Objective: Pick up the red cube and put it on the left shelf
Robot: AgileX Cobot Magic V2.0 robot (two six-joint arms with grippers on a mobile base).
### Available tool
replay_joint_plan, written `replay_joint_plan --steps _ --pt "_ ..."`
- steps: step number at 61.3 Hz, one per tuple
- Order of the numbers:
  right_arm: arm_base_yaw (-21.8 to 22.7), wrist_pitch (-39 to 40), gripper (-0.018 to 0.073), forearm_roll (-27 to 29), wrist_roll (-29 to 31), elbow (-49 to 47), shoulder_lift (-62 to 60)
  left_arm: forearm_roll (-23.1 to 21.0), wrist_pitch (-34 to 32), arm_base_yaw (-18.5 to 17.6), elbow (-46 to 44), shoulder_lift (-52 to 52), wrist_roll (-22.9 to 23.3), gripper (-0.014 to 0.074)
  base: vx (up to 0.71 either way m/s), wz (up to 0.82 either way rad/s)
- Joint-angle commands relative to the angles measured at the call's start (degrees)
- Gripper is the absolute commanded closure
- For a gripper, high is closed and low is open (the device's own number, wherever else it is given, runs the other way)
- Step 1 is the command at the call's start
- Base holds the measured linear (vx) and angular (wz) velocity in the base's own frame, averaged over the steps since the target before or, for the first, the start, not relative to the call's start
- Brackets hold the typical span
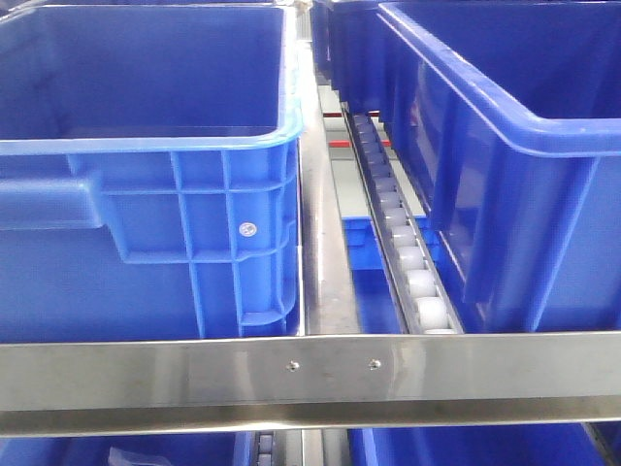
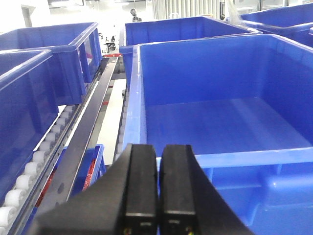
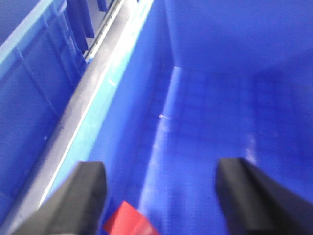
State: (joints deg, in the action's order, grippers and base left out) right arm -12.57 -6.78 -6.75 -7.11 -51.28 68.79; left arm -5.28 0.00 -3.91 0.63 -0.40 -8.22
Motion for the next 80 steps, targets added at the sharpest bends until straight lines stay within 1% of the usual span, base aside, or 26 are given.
replay_joint_plan --steps 1,9,15,17,24,29,38,40,43,48,55,62,77,80 --pt "0.02 4.3 0.0127 -0.42 0.22 -0.01 -4.91 -0.32 -4.8 -0.25 1.26 0.46 -0.08 0.0491 0.0 0.0" --pt "0.02 8.05 0.0325 -0.42 0.22 7.72 -13.13 -0.32 -4.8 -0.25 1.26 0.46 -0.08 0.0491 0.0 0.0" --pt "0.02 10.67 0.0481 -0.42 0.22 16.28 -22.39 -0.32 -4.8 -0.25 1.26 0.46 -0.08 0.0491 0.0 0.0" --pt "0.02 11.22 0.0514 -0.42 0.22 18.69 -25.87 -0.32 -4.8 -0.25 1.26 0.46 -0.08 0.0491 0.0 0.0" --pt "0.02 11.49 0.0501 -0.42 0.22 28.41 -37.43 -0.32 -4.8 -0.25 1.26 0.46 -0.08 0.0491 -0.02 -0.12" --pt "0.02 10.74 0.0501 -0.42 0.22 32.92 -44.3 -0.32 -4.8 -0.25 1.26 0.46 -0.08 0.0491 0.0 0.0" --pt "0.02 10.44 0.0501 -0.42 0.22 36.76 -53.17 -0.32 -4.8 -0.25 1.26 0.46 -0.08 0.0491 0.0 0.0" --pt "0.02 9.0 0.0501 -1.66 1.29 37.17 -54.54 -0.32 -4.8 -0.25 1.26 0.46 -0.08 0.0491 0.0 0.0" --pt "0.02 4.95 0.0501 -3.4 2.32 37.7 -55.58 -0.32 -4.8 -0.25 1.26 0.46 -0.08 0.0491 0.0 0.0" --pt "-0.05 0.57 0.0501 -3.24 2.25 37.92 -55.88 -0.32 -4.8 -0.25 1.26 0.46 -0.08 0.0491 0.0 0.0" --pt "-0.05 -3.19 0.0501 -1.01 1.65 37.92 -55.83 -0.32 -4.8 -0.25 1.26 0.46 -0.08 0.0491 0.0 0.0" --pt "-0.05 -3.1 0.0501 0.29 1.65 37.92 -55.83 -0.32 -4.8 -0.25 1.26 0.46 -0.08 0.0491 0.0 0.0" --pt "-0.05 -2.42 0.0501 0.24 1.65 37.92 -55.83 -0.32 -4.8 -0.25 1.26 0.46 -0.08 0.0491 0.0 0.0" --pt "0.01 -1.29 0.0501 -0.32 1.65 37.92 -55.83 -0.32 -4.8 -0.25 1.26 0.46 -0.08 0.0491 0.0 0.0"
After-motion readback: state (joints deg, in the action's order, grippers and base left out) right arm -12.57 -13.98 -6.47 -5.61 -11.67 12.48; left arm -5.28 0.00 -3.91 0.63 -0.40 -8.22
